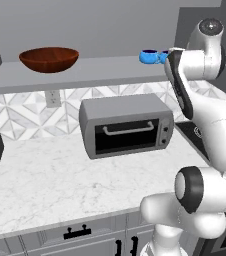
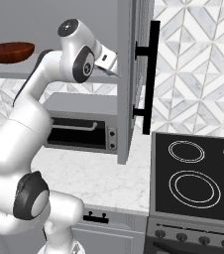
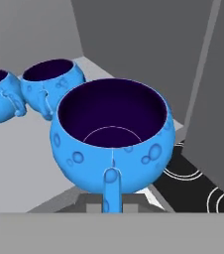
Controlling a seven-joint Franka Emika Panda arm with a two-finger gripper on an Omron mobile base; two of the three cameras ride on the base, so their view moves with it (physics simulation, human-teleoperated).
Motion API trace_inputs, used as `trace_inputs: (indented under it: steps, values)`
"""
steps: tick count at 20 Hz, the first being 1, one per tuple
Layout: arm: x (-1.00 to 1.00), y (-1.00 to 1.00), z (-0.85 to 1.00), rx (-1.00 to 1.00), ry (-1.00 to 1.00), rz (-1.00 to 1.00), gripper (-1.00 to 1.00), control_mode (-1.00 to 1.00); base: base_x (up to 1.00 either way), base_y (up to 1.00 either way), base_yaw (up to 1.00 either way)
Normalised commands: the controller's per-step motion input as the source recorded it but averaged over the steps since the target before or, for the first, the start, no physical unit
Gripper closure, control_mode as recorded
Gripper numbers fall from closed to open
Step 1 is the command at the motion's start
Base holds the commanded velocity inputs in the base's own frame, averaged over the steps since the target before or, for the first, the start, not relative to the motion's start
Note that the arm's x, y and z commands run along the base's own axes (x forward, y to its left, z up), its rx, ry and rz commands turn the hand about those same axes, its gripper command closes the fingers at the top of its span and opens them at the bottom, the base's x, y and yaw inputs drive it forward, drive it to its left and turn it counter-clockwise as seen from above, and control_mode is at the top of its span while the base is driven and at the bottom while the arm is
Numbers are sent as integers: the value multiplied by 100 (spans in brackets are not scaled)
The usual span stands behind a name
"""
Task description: Gather all objects into one cabinet and sort the glasses and bowls to opposite sides.
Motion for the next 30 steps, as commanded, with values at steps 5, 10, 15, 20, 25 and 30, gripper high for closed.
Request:
trace_inputs:
  steps: [5, 10, 15, 20, 25, 30]
  values:
    - [11, -5, -24, -2, 6, 16, 100, -100, 0, 0, 0]
    - [29, 0, -16, 0, 0, 19, 100, -100, 0, 0, 0]
    - [53, -3, 0, 0, 0, 13, 100, -100, 0, 0, 0]
    - [31, 0, 0, 0, 6, 8, 100, -100, 0, 0, 0]
    - [26, 0, -5, 0, 1, 3, 100, -100, 0, 0, 0]
    - [22, 0, -10, 0, 2, 2, 100, -100, 0, 0, 0]
